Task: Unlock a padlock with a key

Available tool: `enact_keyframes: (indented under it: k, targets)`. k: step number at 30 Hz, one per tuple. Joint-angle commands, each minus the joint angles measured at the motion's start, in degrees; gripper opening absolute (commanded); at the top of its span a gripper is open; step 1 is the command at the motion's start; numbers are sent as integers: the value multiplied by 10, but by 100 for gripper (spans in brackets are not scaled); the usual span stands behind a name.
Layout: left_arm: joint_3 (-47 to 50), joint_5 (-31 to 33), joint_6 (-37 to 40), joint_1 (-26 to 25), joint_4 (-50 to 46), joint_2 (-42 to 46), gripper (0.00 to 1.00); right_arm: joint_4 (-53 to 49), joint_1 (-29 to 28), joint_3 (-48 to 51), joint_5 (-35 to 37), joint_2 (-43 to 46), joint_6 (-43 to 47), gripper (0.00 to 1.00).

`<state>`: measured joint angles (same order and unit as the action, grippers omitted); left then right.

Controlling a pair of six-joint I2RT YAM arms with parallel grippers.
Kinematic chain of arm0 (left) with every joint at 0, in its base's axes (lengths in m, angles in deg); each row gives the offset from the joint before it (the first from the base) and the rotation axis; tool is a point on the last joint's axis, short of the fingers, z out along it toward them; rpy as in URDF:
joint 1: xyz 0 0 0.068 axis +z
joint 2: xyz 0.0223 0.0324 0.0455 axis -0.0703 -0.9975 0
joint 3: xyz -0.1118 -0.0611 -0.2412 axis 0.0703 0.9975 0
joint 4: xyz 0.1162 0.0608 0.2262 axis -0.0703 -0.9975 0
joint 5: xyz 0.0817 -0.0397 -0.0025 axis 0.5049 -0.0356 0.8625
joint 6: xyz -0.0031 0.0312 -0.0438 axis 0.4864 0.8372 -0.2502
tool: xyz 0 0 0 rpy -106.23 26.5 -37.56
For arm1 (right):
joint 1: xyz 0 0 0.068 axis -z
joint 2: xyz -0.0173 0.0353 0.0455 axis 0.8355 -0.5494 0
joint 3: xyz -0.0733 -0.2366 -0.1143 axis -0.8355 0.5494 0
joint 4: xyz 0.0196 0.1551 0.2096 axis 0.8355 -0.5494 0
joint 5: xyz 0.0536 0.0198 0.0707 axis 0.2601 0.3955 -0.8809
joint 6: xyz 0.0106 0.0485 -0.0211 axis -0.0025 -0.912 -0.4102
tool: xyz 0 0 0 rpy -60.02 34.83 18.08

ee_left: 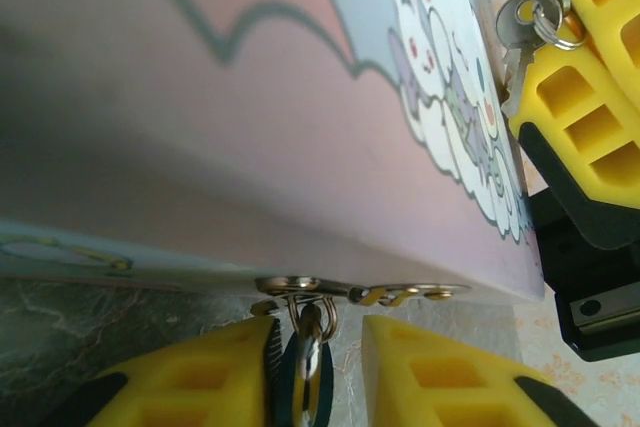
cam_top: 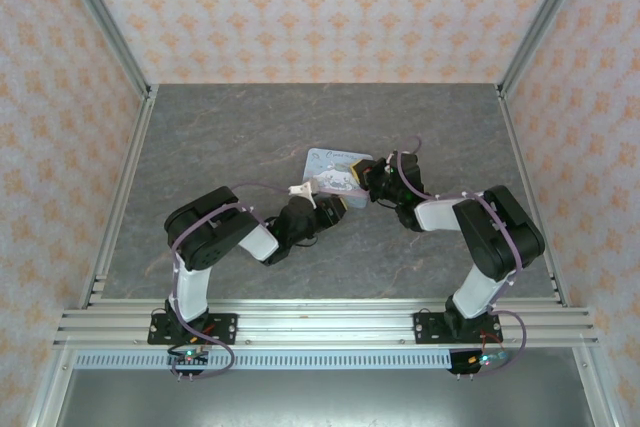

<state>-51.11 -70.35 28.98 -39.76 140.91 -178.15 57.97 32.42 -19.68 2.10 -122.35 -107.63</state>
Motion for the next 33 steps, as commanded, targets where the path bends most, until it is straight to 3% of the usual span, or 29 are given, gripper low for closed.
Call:
enact_keyframes:
  k: [1, 9, 13, 19, 33]
  targets:
    - [3, 17, -10, -2, -44, 13, 25, 1, -3, 13, 11, 3, -8, 0]
    - [-8, 11, -8, -2, -86, 23, 0, -4, -3, 4, 6, 6, -5, 0]
    - [-13, 6, -19, -2, -124, 49, 0, -30, -1, -15, 0, 33, 10, 0]
    - [-15, 13, -23, 2, -196, 103, 0, -128, -1, -18, 7, 140, 58, 0]
    - [-20, -5, -70, 28, -206, 143, 0, -150, -25, 176, 31, 360, -2, 0]
